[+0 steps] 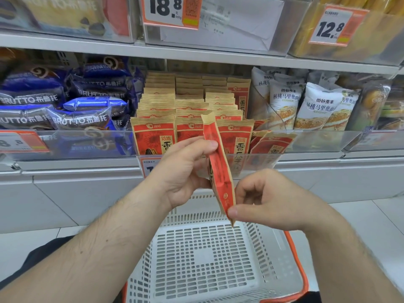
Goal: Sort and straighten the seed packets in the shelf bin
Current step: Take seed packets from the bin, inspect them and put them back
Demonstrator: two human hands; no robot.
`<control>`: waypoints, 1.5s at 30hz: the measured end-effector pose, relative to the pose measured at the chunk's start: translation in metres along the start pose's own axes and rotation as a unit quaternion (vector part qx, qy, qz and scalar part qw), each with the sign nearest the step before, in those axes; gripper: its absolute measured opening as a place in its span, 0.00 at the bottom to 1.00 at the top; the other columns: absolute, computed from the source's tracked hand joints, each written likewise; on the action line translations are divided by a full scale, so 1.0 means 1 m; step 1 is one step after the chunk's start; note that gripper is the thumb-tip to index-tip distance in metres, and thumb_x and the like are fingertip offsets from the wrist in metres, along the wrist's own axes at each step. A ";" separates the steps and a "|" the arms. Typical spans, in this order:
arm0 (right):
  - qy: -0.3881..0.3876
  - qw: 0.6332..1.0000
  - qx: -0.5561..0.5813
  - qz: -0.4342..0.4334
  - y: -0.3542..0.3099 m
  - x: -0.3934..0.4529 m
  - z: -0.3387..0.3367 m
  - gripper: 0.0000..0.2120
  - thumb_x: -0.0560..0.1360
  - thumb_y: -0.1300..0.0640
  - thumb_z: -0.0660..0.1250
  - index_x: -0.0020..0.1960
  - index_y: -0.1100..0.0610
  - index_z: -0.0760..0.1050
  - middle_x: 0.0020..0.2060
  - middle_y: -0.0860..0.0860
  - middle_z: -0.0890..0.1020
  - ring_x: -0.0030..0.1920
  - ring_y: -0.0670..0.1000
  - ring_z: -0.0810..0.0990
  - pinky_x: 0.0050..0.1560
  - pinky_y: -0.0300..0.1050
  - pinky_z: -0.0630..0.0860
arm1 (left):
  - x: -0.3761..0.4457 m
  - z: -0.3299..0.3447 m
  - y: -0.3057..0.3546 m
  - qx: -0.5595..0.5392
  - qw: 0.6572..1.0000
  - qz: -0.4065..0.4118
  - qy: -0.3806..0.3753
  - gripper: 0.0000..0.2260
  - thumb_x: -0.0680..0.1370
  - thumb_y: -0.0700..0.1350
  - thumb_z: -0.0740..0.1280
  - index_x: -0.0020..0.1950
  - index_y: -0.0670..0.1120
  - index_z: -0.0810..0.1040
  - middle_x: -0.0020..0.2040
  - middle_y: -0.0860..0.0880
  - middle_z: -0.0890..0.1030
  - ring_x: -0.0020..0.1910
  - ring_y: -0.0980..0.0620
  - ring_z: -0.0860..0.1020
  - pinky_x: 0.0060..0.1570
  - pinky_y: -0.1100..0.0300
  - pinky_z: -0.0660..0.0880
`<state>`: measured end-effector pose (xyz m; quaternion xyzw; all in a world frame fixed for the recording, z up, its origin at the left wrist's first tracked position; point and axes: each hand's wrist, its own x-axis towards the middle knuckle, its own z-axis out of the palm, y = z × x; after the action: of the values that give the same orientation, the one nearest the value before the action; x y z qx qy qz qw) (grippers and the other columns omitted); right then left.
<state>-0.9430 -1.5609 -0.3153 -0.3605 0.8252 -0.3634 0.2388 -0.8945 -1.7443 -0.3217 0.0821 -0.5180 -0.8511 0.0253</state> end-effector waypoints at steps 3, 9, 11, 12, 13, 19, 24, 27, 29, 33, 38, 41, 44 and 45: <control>-0.023 1.000 -0.009 -0.010 -0.002 0.000 0.000 0.09 0.70 0.50 0.71 0.36 0.56 0.82 0.32 0.53 0.84 0.36 0.58 0.82 0.42 0.60 0.80 | 0.002 -0.002 -0.002 0.006 1.000 0.002 0.003 0.04 0.76 0.38 0.67 0.44 0.44 0.80 0.36 0.44 0.83 0.32 0.49 0.82 0.33 0.48 0.81; -0.045 0.999 0.009 -0.008 -0.001 -0.001 -0.003 0.12 0.71 0.51 0.69 0.37 0.59 0.82 0.33 0.53 0.84 0.38 0.56 0.83 0.45 0.63 0.79 | 0.003 -0.003 -0.004 0.006 1.000 -0.010 0.008 0.06 0.78 0.39 0.66 0.42 0.45 0.81 0.37 0.43 0.84 0.33 0.48 0.82 0.34 0.48 0.81; -0.039 0.999 0.017 -0.018 0.001 0.000 -0.001 0.12 0.70 0.49 0.70 0.37 0.58 0.82 0.33 0.55 0.84 0.38 0.59 0.82 0.44 0.64 0.79 | 0.004 -0.004 -0.005 0.001 1.000 -0.011 0.009 0.04 0.76 0.39 0.67 0.43 0.44 0.81 0.38 0.43 0.84 0.34 0.49 0.82 0.34 0.49 0.81; -0.029 0.999 0.029 -0.025 0.001 0.000 -0.002 0.13 0.69 0.47 0.72 0.38 0.57 0.82 0.33 0.56 0.84 0.38 0.61 0.82 0.44 0.64 0.79 | 0.003 -0.004 -0.004 -0.006 1.000 -0.012 0.005 0.02 0.74 0.40 0.69 0.45 0.43 0.81 0.40 0.42 0.83 0.35 0.48 0.82 0.34 0.49 0.81; -0.010 0.998 0.044 -0.033 0.001 0.000 -0.002 0.15 0.66 0.44 0.73 0.37 0.57 0.82 0.33 0.57 0.83 0.37 0.63 0.81 0.43 0.64 0.79 | 0.004 -0.006 -0.004 -0.018 1.000 -0.014 0.000 0.06 0.70 0.40 0.71 0.47 0.43 0.81 0.41 0.42 0.82 0.36 0.48 0.82 0.36 0.50 0.81; 0.140 0.970 0.195 0.032 0.013 0.011 -0.002 0.31 0.56 0.36 0.77 0.51 0.53 0.75 0.45 0.55 0.84 0.47 0.59 0.84 0.48 0.52 0.80 | 0.002 -0.010 -0.006 -0.097 0.991 -0.016 -0.090 0.27 0.64 0.41 0.74 0.62 0.36 0.79 0.53 0.35 0.77 0.51 0.39 0.76 0.55 0.42 0.77; 0.084 0.957 0.274 0.055 0.009 0.011 0.005 0.28 0.64 0.50 0.80 0.61 0.54 0.77 0.52 0.52 0.86 0.53 0.51 0.85 0.51 0.46 0.81 | 0.002 -0.007 -0.010 -0.099 0.991 -0.015 -0.090 0.21 0.74 0.42 0.69 0.65 0.38 0.78 0.58 0.36 0.80 0.56 0.37 0.79 0.62 0.39 0.75; 0.131 0.952 0.270 0.053 0.005 0.011 0.006 0.18 0.67 0.58 0.78 0.55 0.55 0.80 0.47 0.51 0.87 0.47 0.49 0.86 0.44 0.40 0.81 | 0.002 -0.006 -0.008 -0.040 0.998 -0.004 -0.058 0.19 0.79 0.48 0.65 0.67 0.40 0.77 0.61 0.36 0.81 0.57 0.38 0.80 0.58 0.42 0.78; 0.153 0.954 0.253 0.058 0.005 0.012 0.006 0.13 0.70 0.60 0.76 0.54 0.54 0.80 0.45 0.50 0.87 0.45 0.48 0.86 0.41 0.38 0.81 | 0.003 -0.006 -0.009 -0.008 1.000 0.003 -0.025 0.19 0.76 0.49 0.65 0.64 0.42 0.80 0.55 0.40 0.84 0.50 0.44 0.83 0.52 0.47 0.81; 0.150 0.950 0.259 0.089 0.006 0.014 0.006 0.08 0.79 0.56 0.66 0.55 0.58 0.80 0.43 0.52 0.87 0.44 0.51 0.87 0.40 0.41 0.81 | 0.008 -0.008 -0.012 0.021 0.999 -0.010 0.024 0.12 0.81 0.45 0.64 0.61 0.44 0.82 0.52 0.42 0.86 0.46 0.47 0.84 0.49 0.48 0.81; 0.144 0.952 0.254 0.098 0.007 0.015 0.006 0.08 0.80 0.56 0.65 0.55 0.58 0.80 0.44 0.53 0.87 0.45 0.51 0.87 0.44 0.44 0.81 | 0.008 -0.008 -0.012 0.036 0.999 -0.012 0.033 0.12 0.83 0.44 0.62 0.61 0.45 0.82 0.55 0.41 0.85 0.47 0.46 0.83 0.50 0.49 0.81; 0.170 0.953 0.235 0.087 0.009 0.014 0.004 0.07 0.77 0.59 0.69 0.54 0.56 0.82 0.44 0.49 0.87 0.45 0.46 0.86 0.45 0.40 0.79 | 0.007 -0.007 -0.012 0.052 0.998 -0.003 0.033 0.11 0.83 0.44 0.62 0.60 0.46 0.82 0.55 0.42 0.85 0.49 0.46 0.83 0.54 0.47 0.79; 0.205 0.945 0.244 0.074 0.009 0.014 0.003 0.08 0.74 0.64 0.72 0.52 0.56 0.82 0.44 0.50 0.87 0.45 0.47 0.86 0.43 0.40 0.80 | 0.007 -0.005 -0.012 0.068 0.997 0.012 0.023 0.10 0.83 0.43 0.62 0.59 0.46 0.83 0.53 0.44 0.86 0.49 0.47 0.85 0.50 0.51 0.82; 0.211 0.941 0.254 0.075 0.009 0.013 0.003 0.08 0.74 0.65 0.72 0.51 0.56 0.81 0.41 0.49 0.87 0.41 0.45 0.85 0.39 0.37 0.78 | 0.007 -0.003 -0.011 0.074 0.997 0.017 0.021 0.11 0.83 0.42 0.63 0.60 0.46 0.82 0.53 0.44 0.86 0.50 0.47 0.85 0.48 0.53 0.82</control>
<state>-0.9534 -1.5678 -0.3257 -0.1400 0.7618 -0.6094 0.1691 -0.9007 -1.7426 -0.3339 0.0934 -0.5799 -0.8081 0.0444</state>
